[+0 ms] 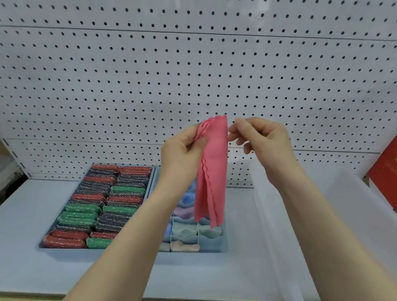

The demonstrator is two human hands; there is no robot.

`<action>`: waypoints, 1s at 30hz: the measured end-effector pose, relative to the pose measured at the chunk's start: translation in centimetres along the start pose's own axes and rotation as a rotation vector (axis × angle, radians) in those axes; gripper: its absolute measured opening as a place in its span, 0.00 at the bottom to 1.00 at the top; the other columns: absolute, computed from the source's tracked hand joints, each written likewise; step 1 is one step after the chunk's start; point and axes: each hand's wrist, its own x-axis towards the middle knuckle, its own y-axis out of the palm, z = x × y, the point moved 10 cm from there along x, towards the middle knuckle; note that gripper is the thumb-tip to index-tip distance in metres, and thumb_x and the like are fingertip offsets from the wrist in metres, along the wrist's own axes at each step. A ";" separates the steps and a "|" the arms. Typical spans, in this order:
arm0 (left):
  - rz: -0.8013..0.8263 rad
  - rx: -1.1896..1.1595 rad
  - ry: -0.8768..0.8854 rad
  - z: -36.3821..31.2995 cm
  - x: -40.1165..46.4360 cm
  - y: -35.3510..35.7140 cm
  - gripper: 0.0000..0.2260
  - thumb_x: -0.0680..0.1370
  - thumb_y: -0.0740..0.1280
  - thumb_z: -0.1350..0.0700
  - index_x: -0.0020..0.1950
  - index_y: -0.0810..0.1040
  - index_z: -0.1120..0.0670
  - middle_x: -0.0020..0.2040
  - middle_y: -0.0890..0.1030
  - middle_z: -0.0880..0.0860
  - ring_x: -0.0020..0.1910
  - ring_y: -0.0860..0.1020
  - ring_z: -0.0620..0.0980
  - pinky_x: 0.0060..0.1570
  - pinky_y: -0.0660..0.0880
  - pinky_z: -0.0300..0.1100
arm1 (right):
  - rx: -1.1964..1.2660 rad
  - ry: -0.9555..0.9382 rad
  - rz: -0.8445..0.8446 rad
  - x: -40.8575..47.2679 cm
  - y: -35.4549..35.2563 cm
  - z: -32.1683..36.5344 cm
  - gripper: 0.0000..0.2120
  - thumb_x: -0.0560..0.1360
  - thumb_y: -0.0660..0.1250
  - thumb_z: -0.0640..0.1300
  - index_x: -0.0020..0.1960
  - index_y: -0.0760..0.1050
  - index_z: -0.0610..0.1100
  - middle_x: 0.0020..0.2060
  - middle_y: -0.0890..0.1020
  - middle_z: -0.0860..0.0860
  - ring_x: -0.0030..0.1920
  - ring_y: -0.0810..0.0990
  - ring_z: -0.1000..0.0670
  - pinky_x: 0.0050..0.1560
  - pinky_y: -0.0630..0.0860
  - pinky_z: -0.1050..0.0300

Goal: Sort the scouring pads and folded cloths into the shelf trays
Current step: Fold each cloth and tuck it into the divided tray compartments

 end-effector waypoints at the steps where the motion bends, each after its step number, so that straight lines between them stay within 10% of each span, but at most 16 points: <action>1: 0.016 -0.044 -0.024 0.0 0.2 0.0 0.13 0.80 0.63 0.66 0.56 0.81 0.51 0.45 0.84 0.45 0.44 0.81 0.42 0.52 0.78 0.39 | -0.001 0.044 0.036 0.0 -0.3 -1.1 0.08 0.77 0.67 0.49 0.47 0.84 0.48 0.43 0.86 0.49 0.43 0.80 0.54 0.42 0.76 0.58; 6: 0.090 -0.230 -0.104 -0.6 1.0 0.4 0.11 0.80 0.61 0.68 0.55 0.78 0.56 0.40 0.82 0.48 0.37 0.80 0.44 0.39 0.78 0.38 | 0.189 0.312 0.595 -3.9 4.6 -6.4 0.18 0.78 0.65 0.44 0.65 0.75 0.40 0.58 0.82 0.45 0.57 0.81 0.47 0.61 0.77 0.52; 12: 0.149 -0.157 -0.425 5.2 -0.9 0.8 0.11 0.81 0.65 0.52 0.57 0.78 0.58 0.50 0.84 0.55 0.48 0.84 0.52 0.51 0.80 0.47 | 0.187 0.350 0.303 -2.7 3.4 -7.8 0.11 0.77 0.69 0.42 0.56 0.81 0.38 0.47 0.86 0.44 0.43 0.84 0.49 0.45 0.80 0.58; 17: 0.122 0.014 -0.481 9.4 -3.6 0.7 0.10 0.75 0.72 0.64 0.56 0.80 0.58 0.44 0.84 0.51 0.41 0.82 0.49 0.43 0.81 0.43 | 0.068 0.392 0.273 -3.3 2.8 -9.1 0.08 0.78 0.68 0.41 0.56 0.81 0.43 0.45 0.87 0.44 0.42 0.85 0.48 0.42 0.80 0.57; 21: 0.107 -0.018 -0.395 8.3 -2.5 0.3 0.11 0.75 0.71 0.68 0.53 0.81 0.55 0.44 0.83 0.52 0.38 0.81 0.47 0.37 0.81 0.39 | 0.085 0.391 0.344 -3.5 2.8 -8.6 0.12 0.78 0.67 0.36 0.59 0.80 0.44 0.46 0.86 0.42 0.44 0.85 0.45 0.40 0.80 0.55; 27: 0.114 -0.024 -0.087 3.3 -0.9 0.5 0.18 0.71 0.61 0.79 0.38 0.83 0.59 0.43 0.81 0.52 0.37 0.79 0.43 0.37 0.75 0.33 | 0.138 0.252 0.238 -1.9 2.0 -5.6 0.23 0.73 0.58 0.24 0.35 0.83 0.44 0.32 0.82 0.48 0.32 0.76 0.48 0.32 0.70 0.60; 30: 0.084 -0.006 -0.024 2.4 -0.7 0.4 0.19 0.71 0.61 0.78 0.37 0.84 0.58 0.46 0.80 0.52 0.42 0.79 0.42 0.41 0.74 0.32 | 0.316 0.309 0.291 -2.4 2.6 -5.5 0.18 0.78 0.57 0.34 0.50 0.85 0.48 0.46 0.83 0.47 0.40 0.80 0.49 0.37 0.77 0.58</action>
